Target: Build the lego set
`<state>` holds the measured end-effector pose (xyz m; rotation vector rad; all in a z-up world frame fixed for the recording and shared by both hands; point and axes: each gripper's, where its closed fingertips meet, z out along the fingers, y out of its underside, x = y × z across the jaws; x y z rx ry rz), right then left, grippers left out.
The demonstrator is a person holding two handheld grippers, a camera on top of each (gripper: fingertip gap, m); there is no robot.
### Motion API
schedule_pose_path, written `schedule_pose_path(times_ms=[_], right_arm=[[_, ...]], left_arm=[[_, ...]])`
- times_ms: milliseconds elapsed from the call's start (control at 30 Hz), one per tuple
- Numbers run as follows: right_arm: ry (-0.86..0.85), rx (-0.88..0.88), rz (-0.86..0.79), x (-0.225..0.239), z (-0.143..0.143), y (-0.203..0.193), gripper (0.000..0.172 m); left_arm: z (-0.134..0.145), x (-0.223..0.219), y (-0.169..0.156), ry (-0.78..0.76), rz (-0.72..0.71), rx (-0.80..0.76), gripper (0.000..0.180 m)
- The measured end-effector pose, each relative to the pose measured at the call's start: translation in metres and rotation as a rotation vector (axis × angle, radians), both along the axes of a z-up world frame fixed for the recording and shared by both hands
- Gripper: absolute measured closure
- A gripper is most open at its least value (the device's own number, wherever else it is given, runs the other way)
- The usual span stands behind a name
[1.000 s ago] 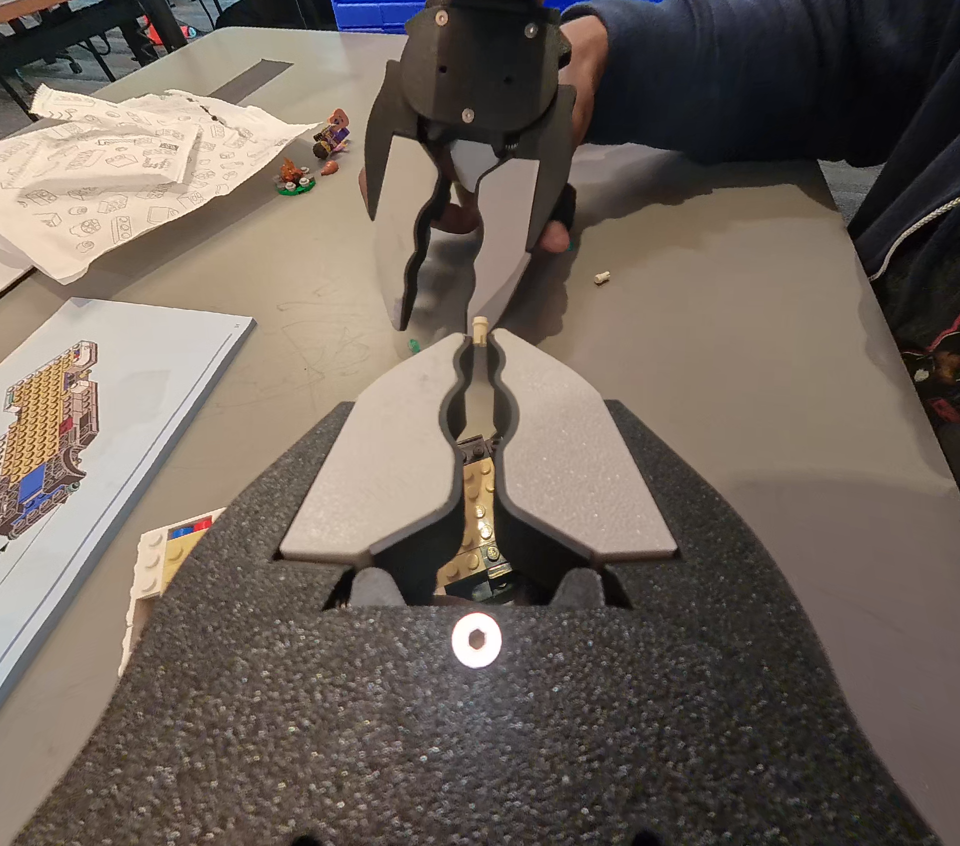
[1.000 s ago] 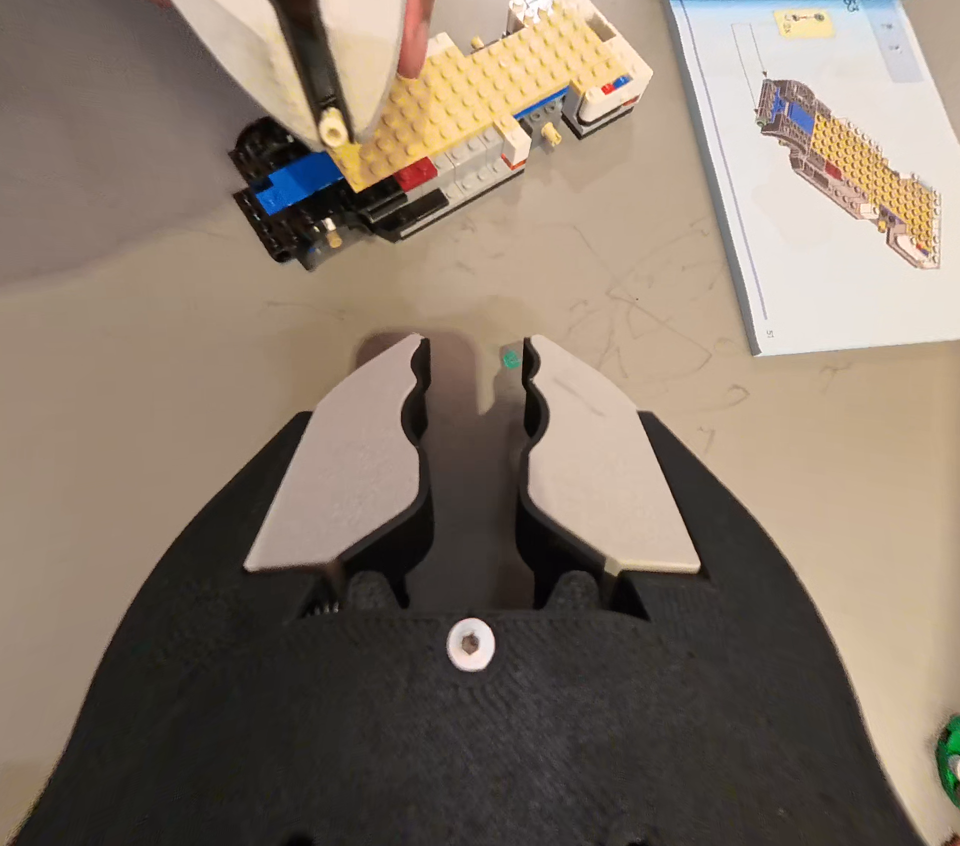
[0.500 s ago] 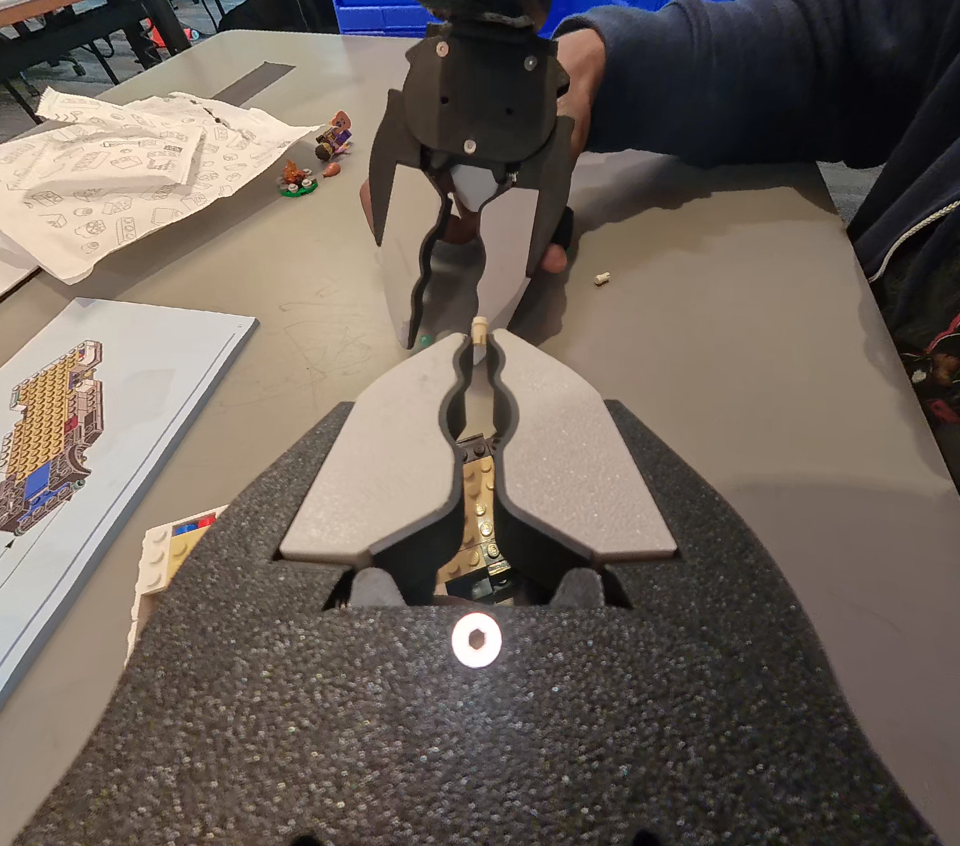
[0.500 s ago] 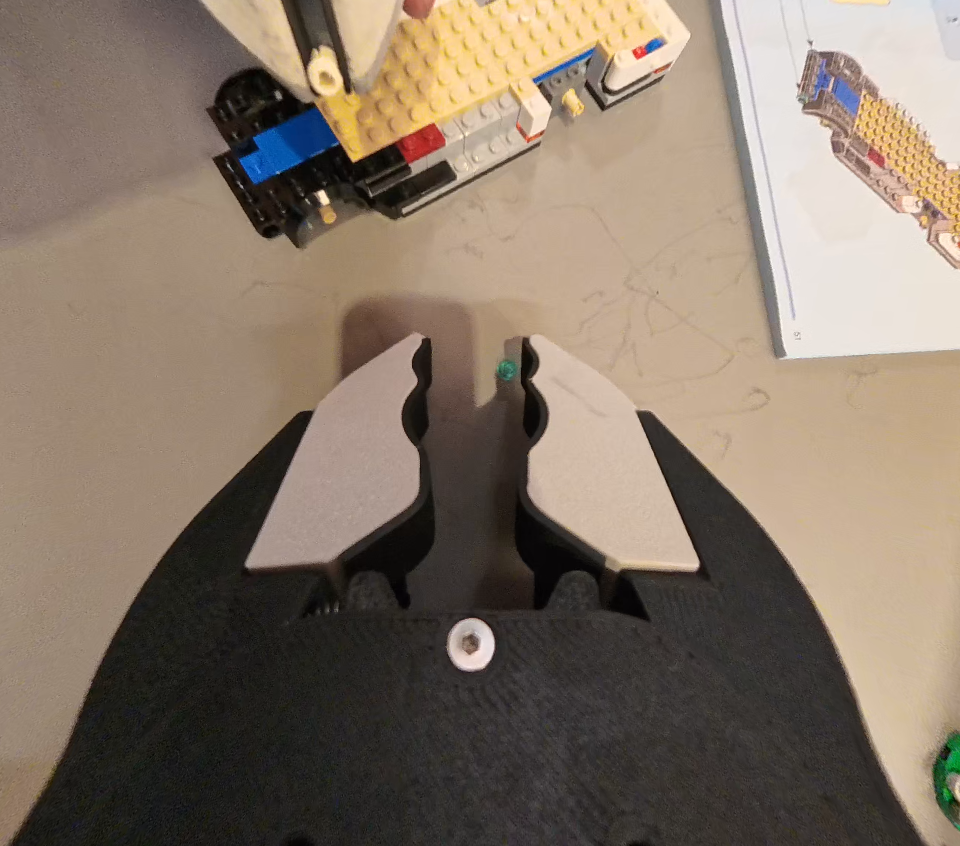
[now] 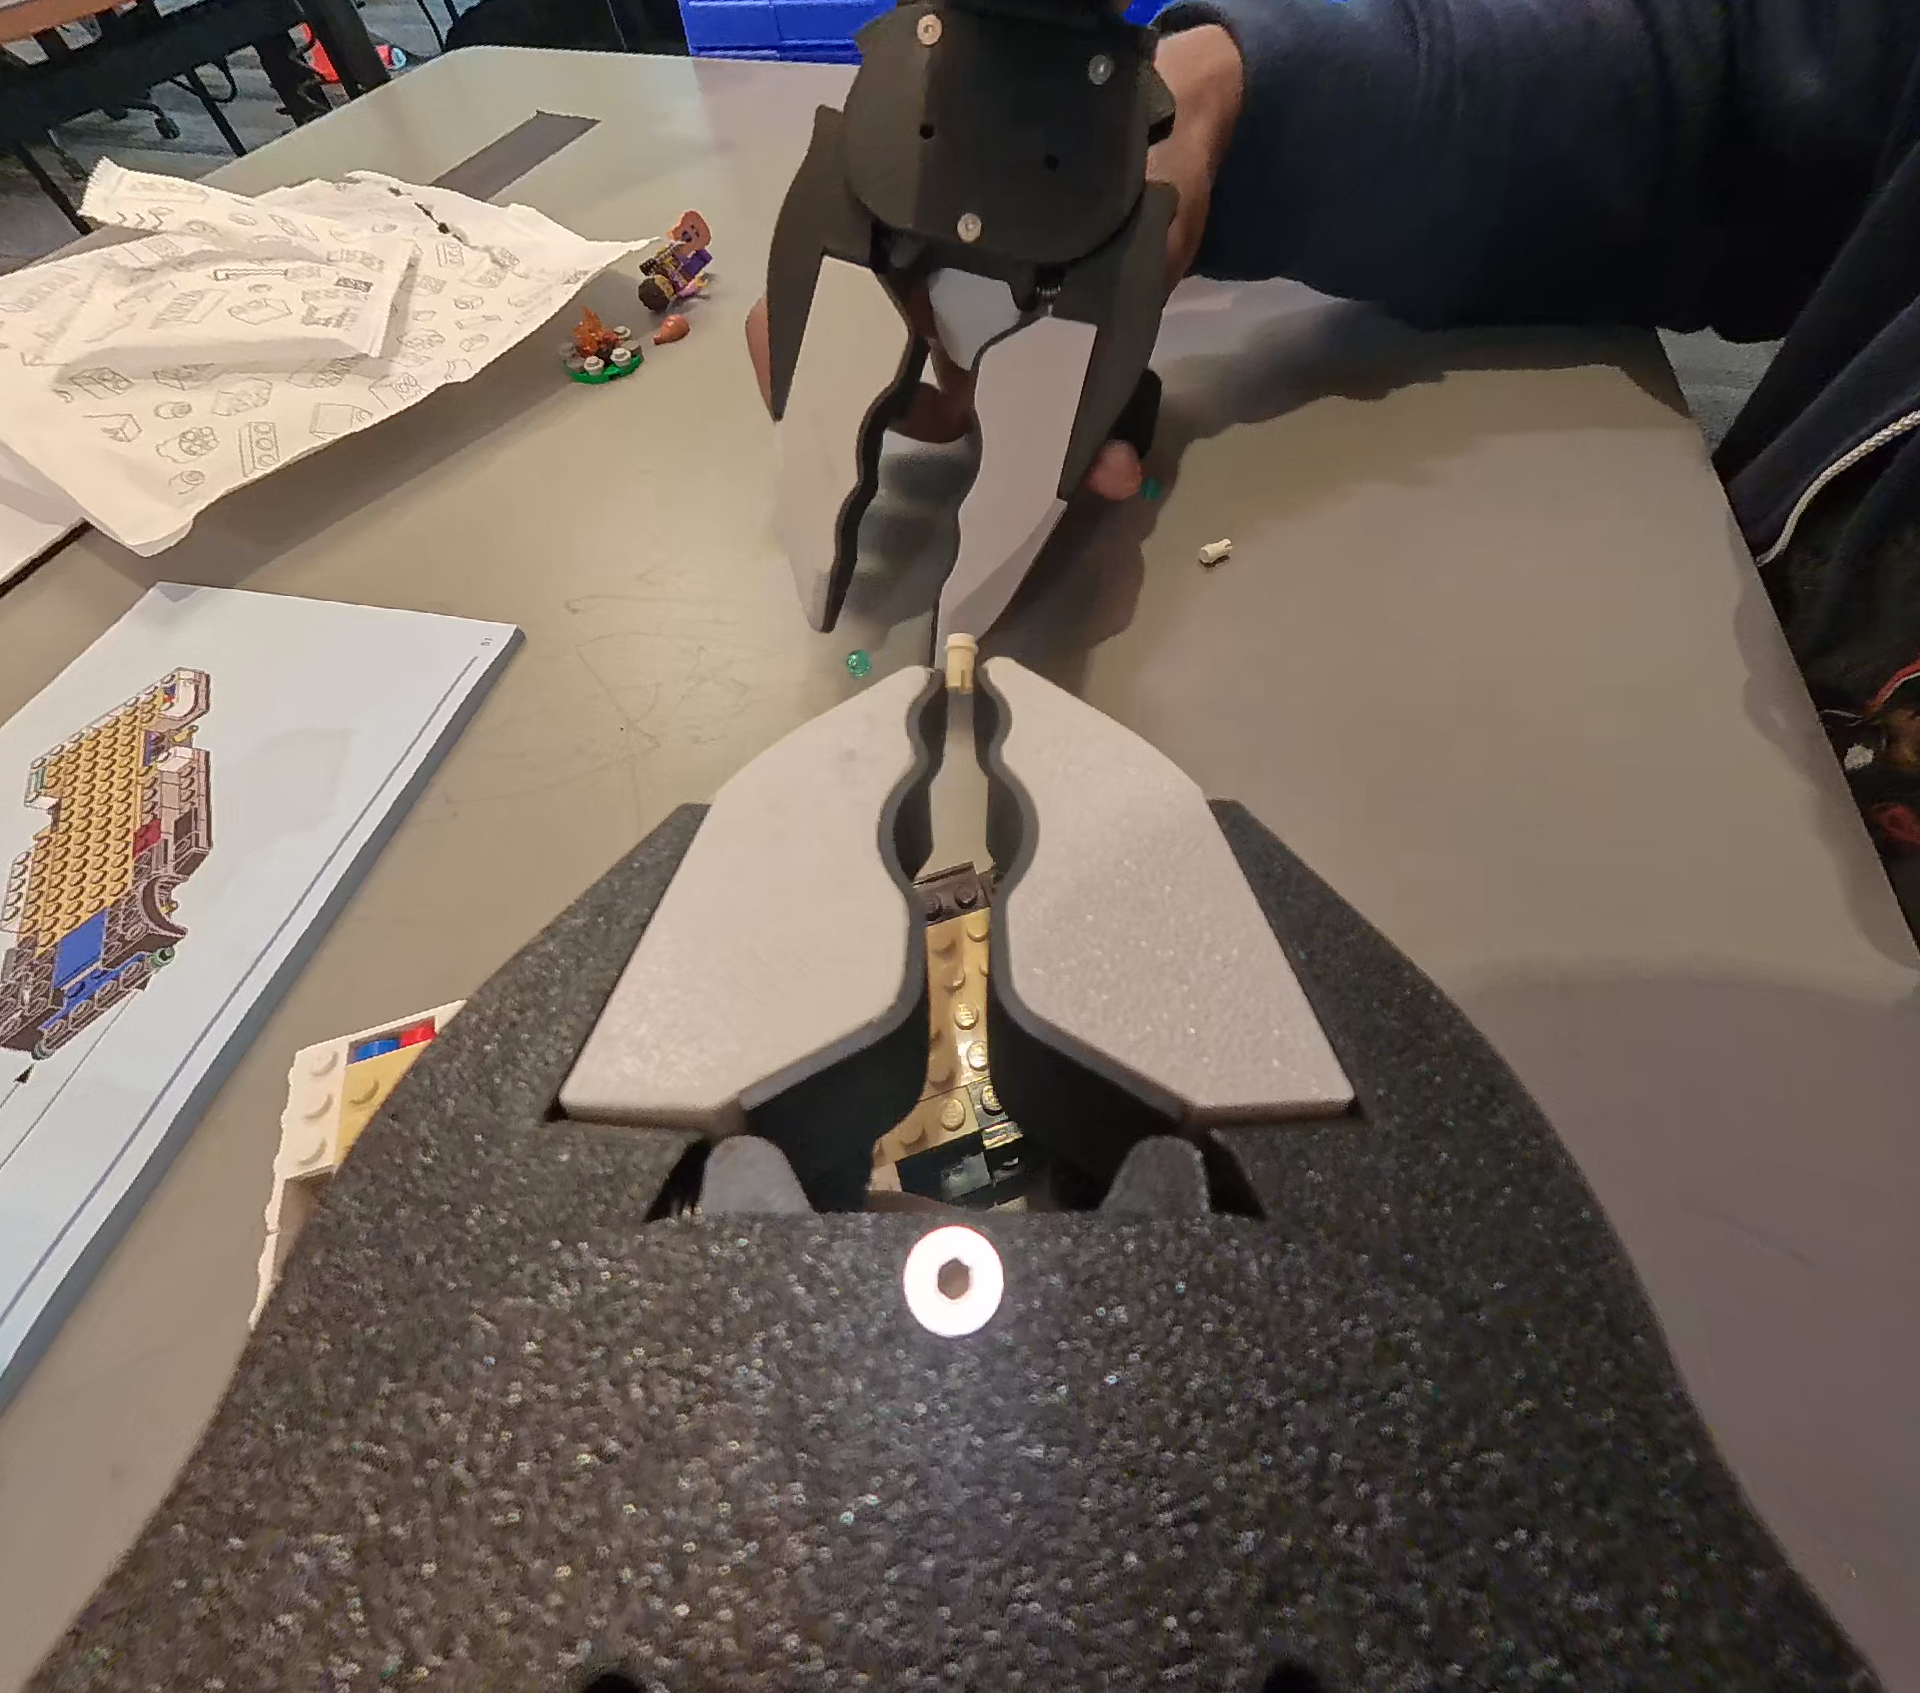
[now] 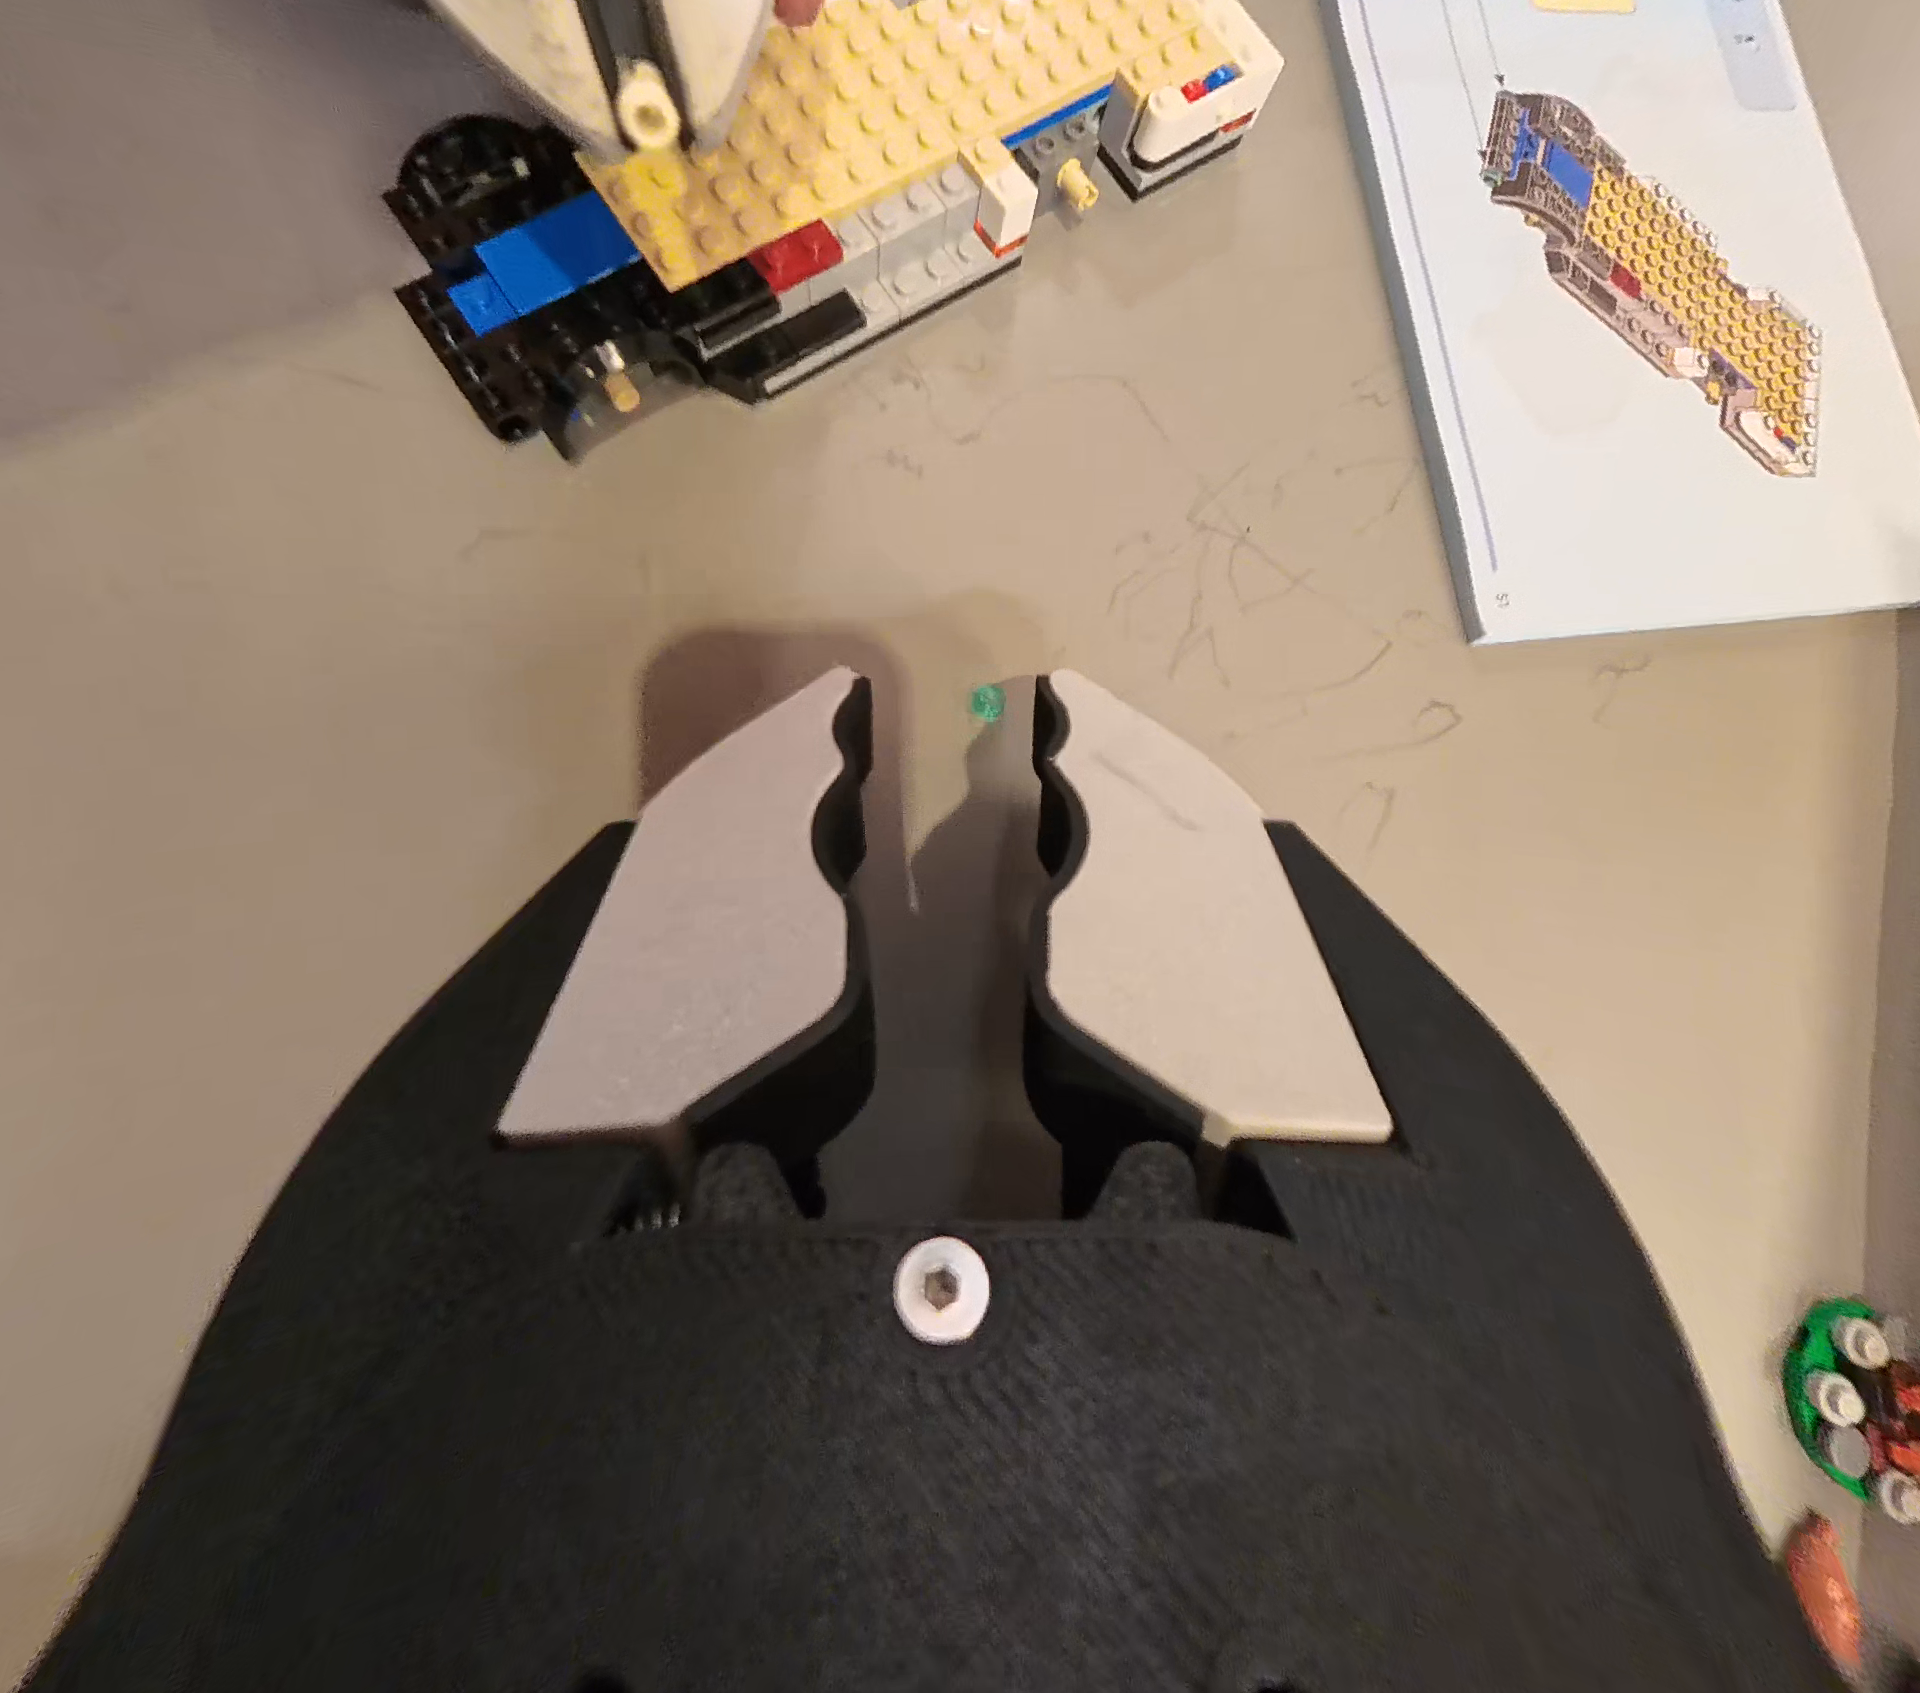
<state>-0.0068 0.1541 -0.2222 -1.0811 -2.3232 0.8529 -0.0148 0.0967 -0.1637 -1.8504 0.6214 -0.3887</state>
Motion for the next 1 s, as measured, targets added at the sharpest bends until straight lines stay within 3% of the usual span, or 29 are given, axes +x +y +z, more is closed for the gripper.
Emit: schedule_pose_path(times_ms=[267, 667, 1000], right_arm=[[0.042, 0.023, -0.010, 0.005, -0.003, 0.005, 0.146], [0.441, 0.090, 0.212, 0.005, 0.047, -0.051, 0.149], [0.513, 0.057, 0.287, 0.010, 0.056, -0.071, 0.159]], left_arm=[[-0.002, -0.001, 0.001, 0.008, 0.008, 0.001, 0.176], [-0.005, 0.009, -0.004, 0.032, -0.047, -0.008, 0.176], [-0.014, 0.023, -0.012, 0.127, -0.130, -0.010, 0.176]])
